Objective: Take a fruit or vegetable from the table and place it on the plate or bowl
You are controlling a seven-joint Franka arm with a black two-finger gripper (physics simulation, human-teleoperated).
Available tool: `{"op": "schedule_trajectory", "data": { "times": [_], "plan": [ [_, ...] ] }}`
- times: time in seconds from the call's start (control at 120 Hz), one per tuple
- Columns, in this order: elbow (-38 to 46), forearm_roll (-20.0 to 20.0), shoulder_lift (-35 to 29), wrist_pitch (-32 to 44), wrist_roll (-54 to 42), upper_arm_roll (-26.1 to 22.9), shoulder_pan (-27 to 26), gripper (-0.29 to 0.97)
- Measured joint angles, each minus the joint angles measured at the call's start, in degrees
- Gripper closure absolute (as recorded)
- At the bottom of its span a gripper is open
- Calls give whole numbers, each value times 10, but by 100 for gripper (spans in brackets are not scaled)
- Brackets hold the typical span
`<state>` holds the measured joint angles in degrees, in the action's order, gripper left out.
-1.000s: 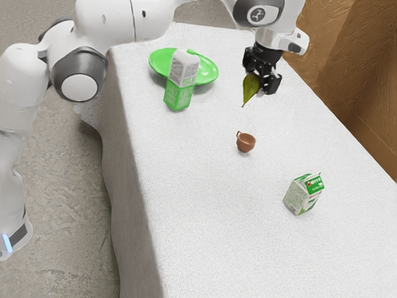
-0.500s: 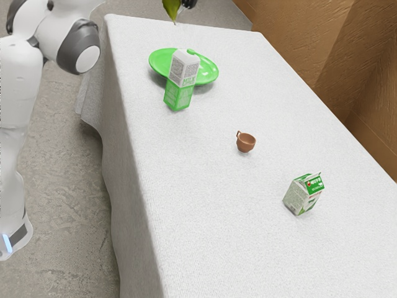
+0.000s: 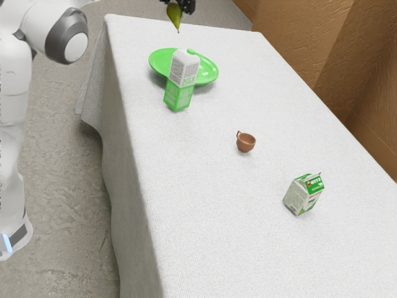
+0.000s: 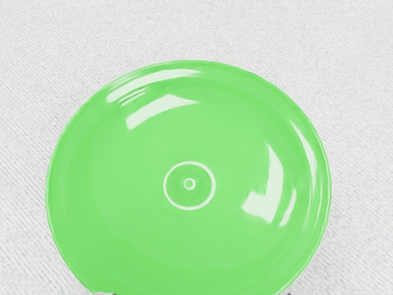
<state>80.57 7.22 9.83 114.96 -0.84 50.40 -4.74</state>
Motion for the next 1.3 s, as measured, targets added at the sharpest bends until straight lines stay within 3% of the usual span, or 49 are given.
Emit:
{"op": "schedule_trajectory", "data": {
  "times": [0.183,0.267,0.492,1.067,1.3],
  "plan": [
    [3,18,20,75,-11,-248,228,36],
    [1,21,34,92,-15,-297,280,36],
    [-27,49,90,115,-23,-318,320,36],
    [-43,93,155,126,-37,-320,351,36],
    [-59,146,176,159,-61,-319,364,36]
  ]
}}
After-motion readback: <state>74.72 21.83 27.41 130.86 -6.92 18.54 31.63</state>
